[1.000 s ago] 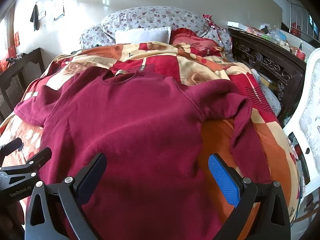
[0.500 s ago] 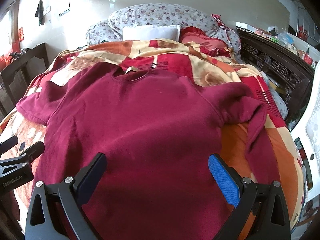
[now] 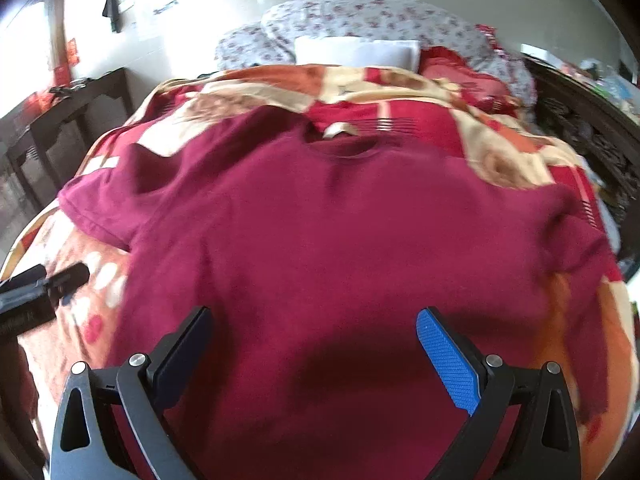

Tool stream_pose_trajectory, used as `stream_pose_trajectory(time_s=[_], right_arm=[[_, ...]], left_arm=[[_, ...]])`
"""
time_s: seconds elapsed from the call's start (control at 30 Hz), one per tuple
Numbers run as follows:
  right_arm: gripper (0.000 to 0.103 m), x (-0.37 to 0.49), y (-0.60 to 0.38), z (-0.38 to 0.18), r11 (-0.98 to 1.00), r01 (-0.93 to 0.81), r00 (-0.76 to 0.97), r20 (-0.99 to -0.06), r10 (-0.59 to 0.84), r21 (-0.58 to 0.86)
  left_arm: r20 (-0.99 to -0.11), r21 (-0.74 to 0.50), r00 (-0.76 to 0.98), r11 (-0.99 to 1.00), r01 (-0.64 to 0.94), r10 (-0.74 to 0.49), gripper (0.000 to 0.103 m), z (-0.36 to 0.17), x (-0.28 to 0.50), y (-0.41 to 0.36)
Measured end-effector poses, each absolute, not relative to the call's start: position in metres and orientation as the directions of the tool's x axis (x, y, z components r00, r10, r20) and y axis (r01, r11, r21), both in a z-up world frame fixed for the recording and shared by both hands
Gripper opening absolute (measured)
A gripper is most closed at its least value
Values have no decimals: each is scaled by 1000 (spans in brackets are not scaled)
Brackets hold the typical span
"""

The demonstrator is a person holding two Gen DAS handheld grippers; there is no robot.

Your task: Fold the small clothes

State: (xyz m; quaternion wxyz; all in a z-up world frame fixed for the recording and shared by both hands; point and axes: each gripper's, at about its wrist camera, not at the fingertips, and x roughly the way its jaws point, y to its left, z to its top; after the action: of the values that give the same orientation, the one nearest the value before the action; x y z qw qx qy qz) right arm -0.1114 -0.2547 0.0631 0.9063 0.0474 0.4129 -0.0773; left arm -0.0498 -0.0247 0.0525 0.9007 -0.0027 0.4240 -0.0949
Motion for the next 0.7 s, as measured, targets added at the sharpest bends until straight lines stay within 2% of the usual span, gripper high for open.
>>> stream_pose_trajectory(time_s=[0.2, 0.4, 0.6, 0.7], right_arm=[[99, -77, -223, 64, 997, 78, 656, -754, -41, 14], [98, -57, -202, 61, 999, 24, 651, -759, 21, 48], [98, -50, -190, 55, 999, -13, 626, -779, 41, 42], [98, -49, -189, 53, 999, -15, 618, -784, 50, 51]], left_arm=[[-767, -72, 639, 997, 8, -60, 103, 58, 4, 52], [-780, -161, 625, 967, -198, -2, 103, 54, 75, 142], [-788, -275, 615, 908, -316, -24, 102, 40, 129, 188], [-797, -272, 603, 910, -312, -32, 94, 31, 153, 191]])
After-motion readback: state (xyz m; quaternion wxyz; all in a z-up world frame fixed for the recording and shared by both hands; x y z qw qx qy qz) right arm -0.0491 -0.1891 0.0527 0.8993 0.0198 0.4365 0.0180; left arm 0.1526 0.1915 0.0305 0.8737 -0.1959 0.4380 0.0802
